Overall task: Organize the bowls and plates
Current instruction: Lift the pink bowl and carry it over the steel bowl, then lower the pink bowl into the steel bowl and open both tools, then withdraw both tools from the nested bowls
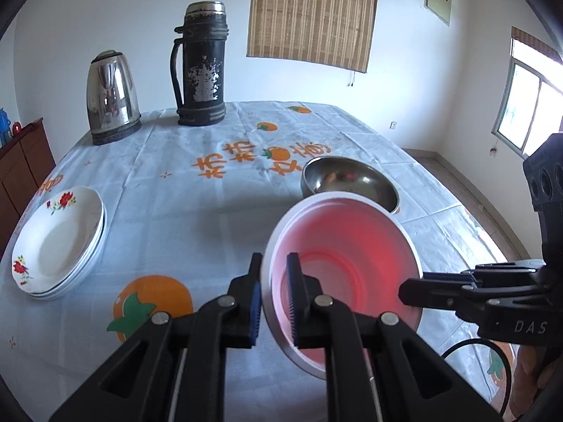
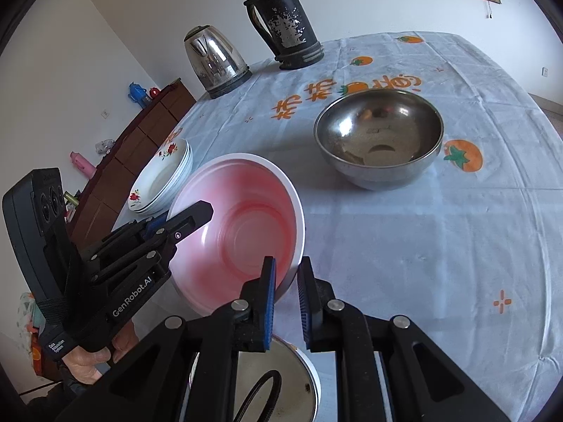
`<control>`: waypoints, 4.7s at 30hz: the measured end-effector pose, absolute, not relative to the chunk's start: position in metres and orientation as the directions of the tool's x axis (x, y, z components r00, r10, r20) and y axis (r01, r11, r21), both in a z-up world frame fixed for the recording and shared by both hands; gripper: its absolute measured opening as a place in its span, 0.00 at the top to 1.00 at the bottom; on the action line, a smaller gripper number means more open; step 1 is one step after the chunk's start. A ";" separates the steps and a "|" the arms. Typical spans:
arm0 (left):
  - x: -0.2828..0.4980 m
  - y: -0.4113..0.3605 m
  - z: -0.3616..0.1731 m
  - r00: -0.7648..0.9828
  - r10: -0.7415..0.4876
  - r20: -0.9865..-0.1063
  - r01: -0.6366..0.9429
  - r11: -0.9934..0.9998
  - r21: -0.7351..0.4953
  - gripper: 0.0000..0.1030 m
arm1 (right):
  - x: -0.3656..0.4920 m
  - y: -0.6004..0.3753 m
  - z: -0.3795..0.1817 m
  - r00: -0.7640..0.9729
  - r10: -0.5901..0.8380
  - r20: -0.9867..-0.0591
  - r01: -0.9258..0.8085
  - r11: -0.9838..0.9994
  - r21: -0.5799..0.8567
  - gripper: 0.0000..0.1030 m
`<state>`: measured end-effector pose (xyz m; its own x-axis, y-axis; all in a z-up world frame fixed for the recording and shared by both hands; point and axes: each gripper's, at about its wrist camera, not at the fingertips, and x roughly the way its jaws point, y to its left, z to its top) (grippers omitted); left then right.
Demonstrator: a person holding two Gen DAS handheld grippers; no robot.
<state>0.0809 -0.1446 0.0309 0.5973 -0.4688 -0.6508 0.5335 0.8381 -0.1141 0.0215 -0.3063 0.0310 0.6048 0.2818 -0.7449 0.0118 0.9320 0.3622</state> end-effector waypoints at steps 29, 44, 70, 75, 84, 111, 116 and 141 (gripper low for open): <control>0.154 -0.261 0.050 0.607 -0.462 -0.647 0.555 0.829 -0.070 0.90 | 0.058 -0.405 0.058 0.730 0.184 -0.659 0.165 0.888 0.430 0.86; 0.183 -0.281 0.013 0.618 -0.364 -0.697 0.512 0.859 0.006 0.89 | 0.092 -0.424 0.025 0.761 0.182 -0.622 0.185 0.858 0.478 0.86; 0.176 -0.276 0.025 0.770 -0.273 -0.577 0.407 0.906 0.114 0.12 | 0.087 -0.429 0.016 0.800 0.159 -0.578 0.176 0.859 0.480 0.53; 0.176 -0.274 0.026 0.772 -0.268 -0.576 0.402 0.908 0.116 0.12 | 0.084 -0.421 0.022 0.817 0.087 -0.570 0.199 0.885 0.421 0.40; 0.169 -0.262 0.027 0.782 -0.269 -0.562 0.388 0.916 0.101 0.07 | 0.071 -0.418 0.035 0.852 -0.084 -0.517 0.265 0.920 0.288 0.40; 0.139 -0.175 0.022 0.805 -0.200 -0.558 0.263 0.964 0.033 0.05 | 0.038 -0.406 0.026 0.871 -0.185 -0.456 0.314 0.922 0.226 0.40; 0.133 -0.161 0.013 0.821 -0.169 -0.545 0.225 0.974 0.038 0.05 | 0.023 -0.400 0.025 0.873 -0.218 -0.436 0.334 0.919 0.210 0.40; 0.093 -0.116 0.001 0.860 -0.179 -0.478 0.193 0.981 -0.019 0.05 | -0.021 -0.370 0.022 0.843 -0.370 -0.389 0.434 0.897 0.087 0.40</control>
<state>0.0931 -0.1165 0.0007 0.8599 -0.1786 -0.4783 0.1934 0.9809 -0.0187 -0.0209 -0.3697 0.0216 0.8435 -0.3703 -0.3891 0.4338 0.8968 0.0869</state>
